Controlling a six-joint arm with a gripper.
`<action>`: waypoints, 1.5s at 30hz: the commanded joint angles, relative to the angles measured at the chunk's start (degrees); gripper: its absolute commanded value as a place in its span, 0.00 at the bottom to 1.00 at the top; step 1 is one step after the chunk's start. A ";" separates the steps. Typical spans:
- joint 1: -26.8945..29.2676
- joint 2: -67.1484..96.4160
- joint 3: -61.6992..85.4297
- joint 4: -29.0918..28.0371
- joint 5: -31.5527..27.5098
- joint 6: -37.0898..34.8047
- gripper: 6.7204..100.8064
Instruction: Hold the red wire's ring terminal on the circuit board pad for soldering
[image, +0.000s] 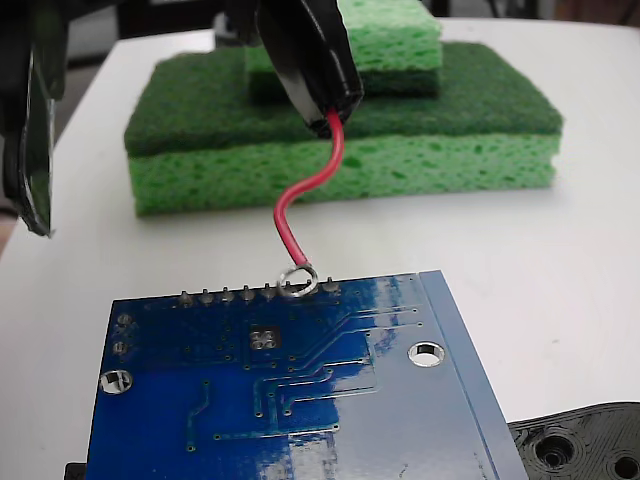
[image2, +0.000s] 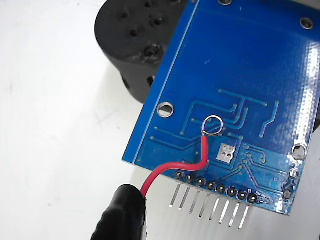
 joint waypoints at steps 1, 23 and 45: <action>0.26 -0.18 -1.05 0.35 -2.29 -0.70 0.99; 1.76 -1.76 -1.76 1.67 -2.72 -2.99 0.99; 2.02 -1.85 -0.62 0.18 -1.58 -2.37 0.99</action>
